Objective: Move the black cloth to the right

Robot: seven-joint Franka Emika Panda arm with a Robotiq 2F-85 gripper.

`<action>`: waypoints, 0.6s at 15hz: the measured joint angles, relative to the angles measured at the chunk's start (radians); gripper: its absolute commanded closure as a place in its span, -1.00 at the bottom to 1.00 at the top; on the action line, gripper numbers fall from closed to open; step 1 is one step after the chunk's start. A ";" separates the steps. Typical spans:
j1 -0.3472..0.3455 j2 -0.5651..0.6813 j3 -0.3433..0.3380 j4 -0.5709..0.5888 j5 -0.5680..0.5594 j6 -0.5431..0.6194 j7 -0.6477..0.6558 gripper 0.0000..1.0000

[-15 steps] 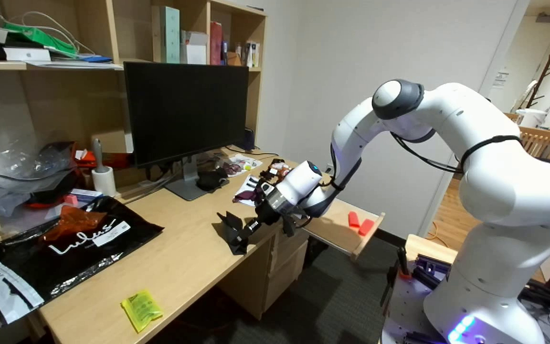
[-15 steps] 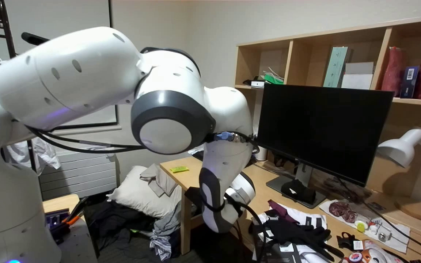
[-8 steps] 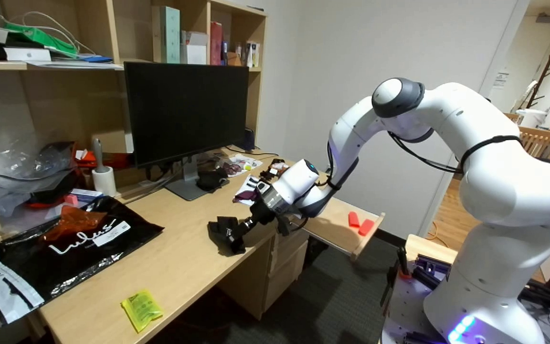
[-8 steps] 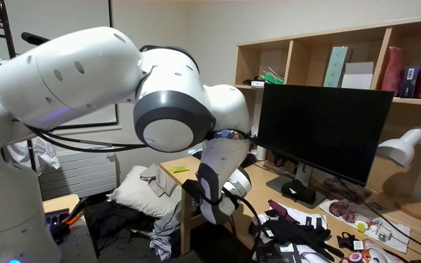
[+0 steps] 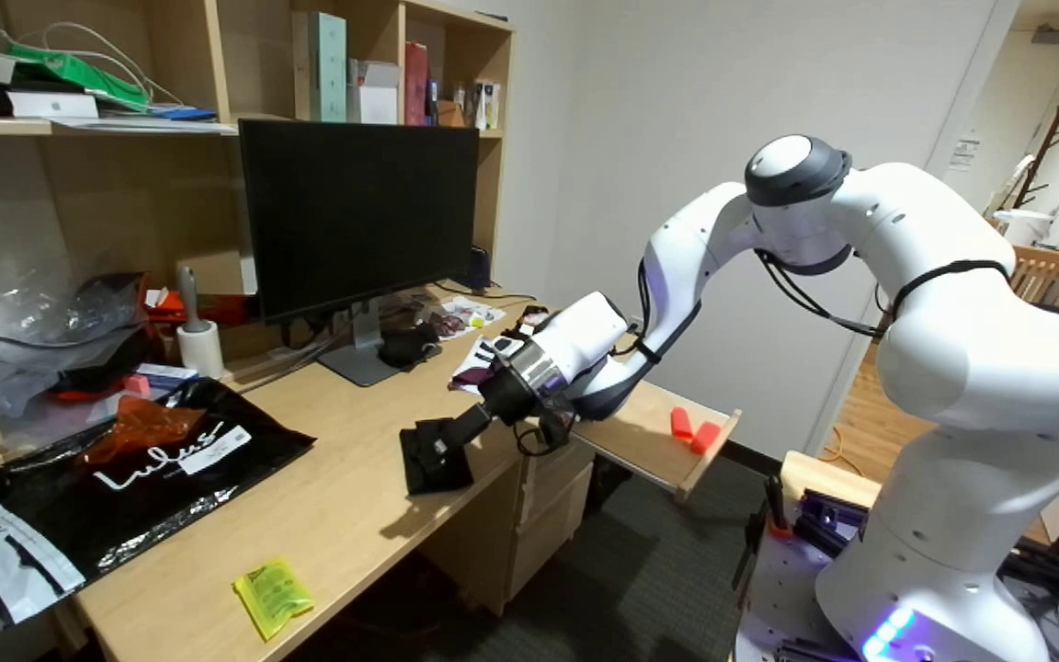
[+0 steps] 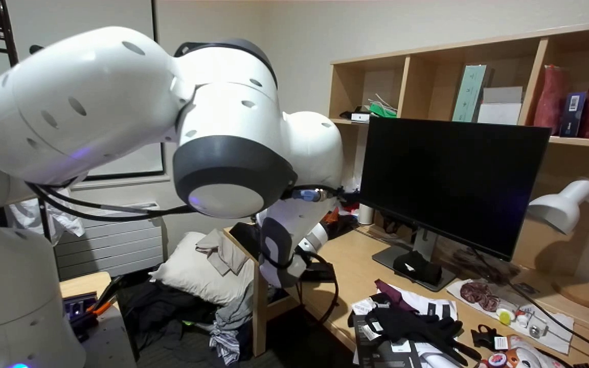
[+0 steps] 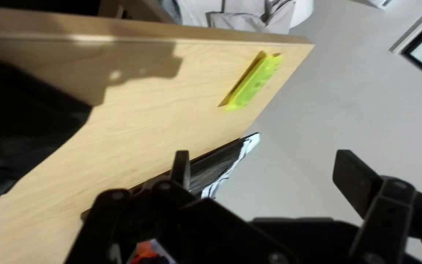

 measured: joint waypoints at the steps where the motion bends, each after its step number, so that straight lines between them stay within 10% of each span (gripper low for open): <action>1: -0.002 -0.008 0.017 -0.036 -0.023 0.000 0.020 -1.00; 9: 0.095 -0.262 -0.015 -0.160 -0.090 -0.006 0.174 -1.00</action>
